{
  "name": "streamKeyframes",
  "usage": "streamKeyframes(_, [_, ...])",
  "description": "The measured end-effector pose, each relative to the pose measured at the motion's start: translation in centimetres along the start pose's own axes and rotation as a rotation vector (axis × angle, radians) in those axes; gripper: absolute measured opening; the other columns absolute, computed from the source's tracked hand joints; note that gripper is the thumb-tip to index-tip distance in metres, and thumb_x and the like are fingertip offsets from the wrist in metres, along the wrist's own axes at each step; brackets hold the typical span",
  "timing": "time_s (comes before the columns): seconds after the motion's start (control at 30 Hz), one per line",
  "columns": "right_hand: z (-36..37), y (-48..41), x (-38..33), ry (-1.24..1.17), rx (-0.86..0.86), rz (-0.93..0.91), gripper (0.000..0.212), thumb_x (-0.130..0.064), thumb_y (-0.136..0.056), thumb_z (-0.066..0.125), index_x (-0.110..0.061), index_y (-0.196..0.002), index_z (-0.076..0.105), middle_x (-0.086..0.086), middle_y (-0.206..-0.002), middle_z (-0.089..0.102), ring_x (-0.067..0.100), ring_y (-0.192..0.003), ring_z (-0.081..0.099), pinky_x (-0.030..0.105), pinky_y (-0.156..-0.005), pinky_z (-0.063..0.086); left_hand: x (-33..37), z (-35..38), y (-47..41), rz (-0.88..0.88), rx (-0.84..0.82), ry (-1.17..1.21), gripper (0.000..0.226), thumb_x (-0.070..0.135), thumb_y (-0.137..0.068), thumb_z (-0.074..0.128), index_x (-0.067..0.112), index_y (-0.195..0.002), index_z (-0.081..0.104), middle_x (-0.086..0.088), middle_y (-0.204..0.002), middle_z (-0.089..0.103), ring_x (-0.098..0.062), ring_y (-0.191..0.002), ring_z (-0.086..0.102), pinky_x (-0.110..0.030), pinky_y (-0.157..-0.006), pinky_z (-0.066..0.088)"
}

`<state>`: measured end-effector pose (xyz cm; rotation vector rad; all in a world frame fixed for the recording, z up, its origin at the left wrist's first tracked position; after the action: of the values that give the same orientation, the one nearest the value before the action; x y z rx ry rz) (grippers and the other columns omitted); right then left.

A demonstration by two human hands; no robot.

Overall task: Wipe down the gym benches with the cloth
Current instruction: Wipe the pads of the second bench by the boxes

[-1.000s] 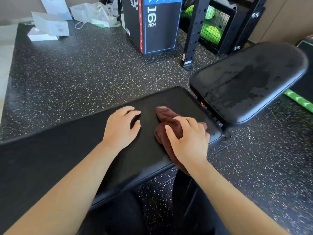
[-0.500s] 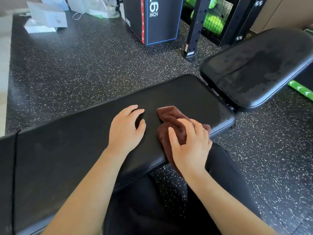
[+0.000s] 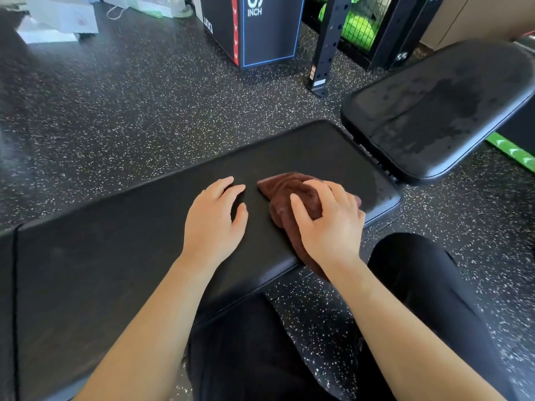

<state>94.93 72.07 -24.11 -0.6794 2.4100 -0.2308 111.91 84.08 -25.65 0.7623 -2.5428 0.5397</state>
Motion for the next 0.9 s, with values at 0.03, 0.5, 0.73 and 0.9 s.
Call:
streamKeyframes(0.03, [-0.4, 0.2, 0.5, -0.003, 0.012, -0.008, 0.034, -0.056, -0.086, 0.048, -0.036, -0.111, 0.061, -0.012, -0.12, 0.058, 0.02, -0.109, 0.049, 0.044, -0.09, 0.037, 0.1, 0.0, 0.0, 0.003, 0.007, 0.002, 0.032, 0.021, -0.089, 0.054, 0.017, -0.12, 0.061, -0.003, -0.134, 0.052, -0.024, -0.116, 0.052, -0.041, -0.101, 0.039])
streamKeyframes(0.5, [-2.7, -9.4, 8.2, -0.04, -0.036, -0.043, 0.036, -0.054, -0.084, 0.049, -0.033, -0.109, 0.063, -0.008, -0.118, 0.061, 0.024, -0.109, 0.054, 0.042, -0.093, 0.038, 8.3, 7.1, -7.5, 0.028, -0.081, -0.065, 0.037, 0.029, -0.087, 0.054, 0.021, -0.124, 0.057, -0.001, -0.135, 0.049, -0.02, -0.126, 0.042, -0.053, -0.109, 0.025])
streamKeyframes(0.73, [-2.0, -10.6, 8.0, -0.068, -0.023, -0.102, 0.035, -0.054, -0.084, 0.048, -0.032, -0.105, 0.064, -0.006, -0.11, 0.064, 0.027, -0.101, 0.058, 0.048, -0.09, 0.045, 8.2, 7.7, -9.2, -0.068, 0.012, -0.117, 0.045, 0.031, -0.086, 0.056, 0.016, -0.128, 0.053, -0.003, -0.137, 0.046, -0.021, -0.129, 0.038, -0.046, -0.112, 0.023])
streamKeyframes(0.9, [2.0, -15.1, 5.9, -0.045, -0.219, -0.139, 0.037, -0.053, -0.091, 0.048, -0.031, -0.119, 0.057, 0.0, -0.124, 0.057, 0.029, -0.113, 0.05, 0.047, -0.094, 0.036, 8.3, 7.4, -9.2, -0.117, 0.021, -0.165, 0.052, 0.039, -0.082, 0.05, 0.014, -0.128, 0.053, -0.002, -0.136, 0.048, -0.019, -0.128, 0.039, -0.04, -0.11, 0.028])
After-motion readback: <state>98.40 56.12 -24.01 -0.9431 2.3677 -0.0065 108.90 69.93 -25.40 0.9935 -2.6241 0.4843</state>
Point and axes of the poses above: each hand's wrist, its own y-axis away from the middle knuckle, its own z-axis out of the palm, x = y × z, the point moved 10 cm from there along -y, towards the middle knuckle
